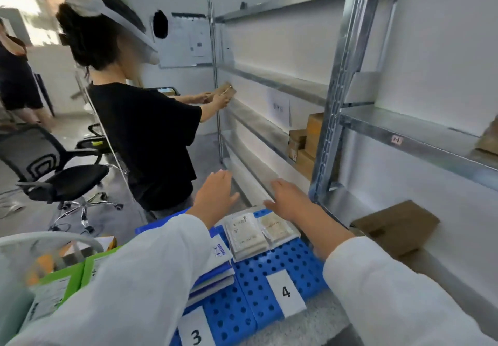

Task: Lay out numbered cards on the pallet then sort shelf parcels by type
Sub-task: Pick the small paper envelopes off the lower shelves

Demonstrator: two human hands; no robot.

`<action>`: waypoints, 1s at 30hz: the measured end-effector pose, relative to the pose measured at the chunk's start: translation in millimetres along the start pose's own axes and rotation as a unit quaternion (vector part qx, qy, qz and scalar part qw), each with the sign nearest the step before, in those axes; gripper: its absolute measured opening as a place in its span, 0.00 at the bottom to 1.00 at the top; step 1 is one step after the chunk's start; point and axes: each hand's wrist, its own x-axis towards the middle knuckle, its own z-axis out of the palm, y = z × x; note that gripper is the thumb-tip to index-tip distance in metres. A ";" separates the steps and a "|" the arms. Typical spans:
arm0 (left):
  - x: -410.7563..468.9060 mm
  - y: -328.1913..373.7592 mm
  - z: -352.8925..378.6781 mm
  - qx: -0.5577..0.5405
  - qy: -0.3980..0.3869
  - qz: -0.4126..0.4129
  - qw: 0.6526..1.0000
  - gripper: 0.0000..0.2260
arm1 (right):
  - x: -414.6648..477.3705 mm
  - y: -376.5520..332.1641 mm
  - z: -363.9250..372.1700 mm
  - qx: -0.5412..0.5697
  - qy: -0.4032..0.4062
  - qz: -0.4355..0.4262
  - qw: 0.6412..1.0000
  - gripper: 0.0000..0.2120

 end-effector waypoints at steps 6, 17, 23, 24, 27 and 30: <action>-51.9 41.5 -35.1 -0.049 0.002 0.102 0.994 0.22 | -96.5 -18.7 -33.0 -0.040 0.019 0.057 0.997 0.28; -130.1 149.6 -92.6 -0.070 0.042 0.240 0.967 0.23 | -245.2 -1.3 -121.2 -0.063 0.118 0.157 0.979 0.27; -191.9 234.3 -93.3 -0.063 -0.010 0.299 0.952 0.23 | -365.1 24.7 -133.8 -0.064 0.114 0.213 0.968 0.28; -206.5 252.7 -92.3 -0.064 -0.015 0.310 0.948 0.23 | -390.8 29.0 -133.9 -0.066 0.109 0.222 0.967 0.28; -257.9 308.3 -85.7 -0.076 -0.030 0.355 0.931 0.20 | -471.5 42.0 -129.8 -0.073 0.094 0.264 0.957 0.30; -321.0 360.1 -78.2 -0.103 -0.051 0.383 0.916 0.23 | -557.1 52.9 -124.3 -0.067 0.080 0.309 0.945 0.31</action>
